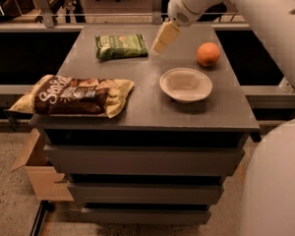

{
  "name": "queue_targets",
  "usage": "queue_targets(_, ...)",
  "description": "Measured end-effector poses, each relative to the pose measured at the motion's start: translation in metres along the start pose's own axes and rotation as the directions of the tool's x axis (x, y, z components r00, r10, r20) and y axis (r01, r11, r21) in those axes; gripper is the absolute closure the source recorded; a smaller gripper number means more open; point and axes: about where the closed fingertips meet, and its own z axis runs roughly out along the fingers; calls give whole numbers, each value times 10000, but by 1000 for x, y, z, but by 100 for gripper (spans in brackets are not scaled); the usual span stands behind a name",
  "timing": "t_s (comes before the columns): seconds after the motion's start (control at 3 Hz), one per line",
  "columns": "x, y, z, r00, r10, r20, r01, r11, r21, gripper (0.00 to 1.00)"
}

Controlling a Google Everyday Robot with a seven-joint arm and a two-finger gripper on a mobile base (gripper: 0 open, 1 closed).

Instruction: Move green jalapeno chip bag near brown chip bag

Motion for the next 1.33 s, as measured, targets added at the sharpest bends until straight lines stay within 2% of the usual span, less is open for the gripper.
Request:
queue_targets(0.33, -8, -3, 38, 9981, 618, 63, -620, 9973, 382, 0)
queue_targets(0.67, -12, -2, 72, 9906, 1326, 342, -1333, 9909, 206, 0)
queue_targets(1.0, -24, -1, 102, 9764, 2027, 751, -2013, 9792, -255, 0)
queue_targets(1.33, -34, -7, 123, 9491, 2848, 1343, -2762, 9578, -791, 0)
